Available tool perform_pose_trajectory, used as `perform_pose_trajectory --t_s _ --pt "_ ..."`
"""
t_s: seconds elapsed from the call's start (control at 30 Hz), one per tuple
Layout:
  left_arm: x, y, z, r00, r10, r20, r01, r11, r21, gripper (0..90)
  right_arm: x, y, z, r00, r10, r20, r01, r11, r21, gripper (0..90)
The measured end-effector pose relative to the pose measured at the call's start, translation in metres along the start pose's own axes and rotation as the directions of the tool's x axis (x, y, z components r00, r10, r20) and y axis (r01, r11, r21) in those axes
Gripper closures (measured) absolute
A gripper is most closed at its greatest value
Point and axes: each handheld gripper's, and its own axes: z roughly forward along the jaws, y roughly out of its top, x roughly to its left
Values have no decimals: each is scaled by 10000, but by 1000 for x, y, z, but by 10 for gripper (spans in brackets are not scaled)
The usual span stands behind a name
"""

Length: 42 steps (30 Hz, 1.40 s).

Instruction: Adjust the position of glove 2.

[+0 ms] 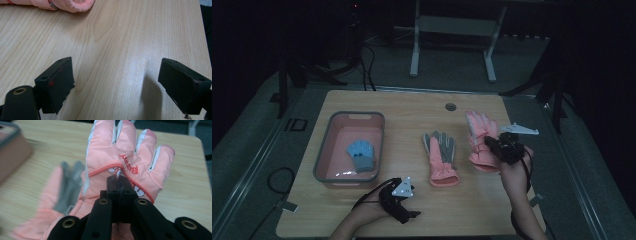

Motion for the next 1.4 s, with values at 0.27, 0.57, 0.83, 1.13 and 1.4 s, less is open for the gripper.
perform_pose_trajectory --t_s 0.27,0.57,0.83,1.13,1.4 --pt "-1 0 -1 10000 -73 7 73 9999 -130 134 44 16 0 9966 -150 -806 136 9997 -190 891" --pt "-1 0 0 10000 25 -28 -25 10000 -53 133 84 17 18 9907 -452 -1283 455 9990 -1 891" --pt "0 1 -2 10000 -35 -13 34 9999 -149 135 95 -6 46 9933 -137 -1147 213 9977 648 890" --pt "0 0 -1 10000 -29 -66 28 9999 -97 135 99 -35 80 9926 239 -1187 -62 9891 1472 858" --pt "0 0 0 9999 -42 -92 41 10000 -73 135 100 -38 85 9926 28 -1214 162 9878 1552 831"
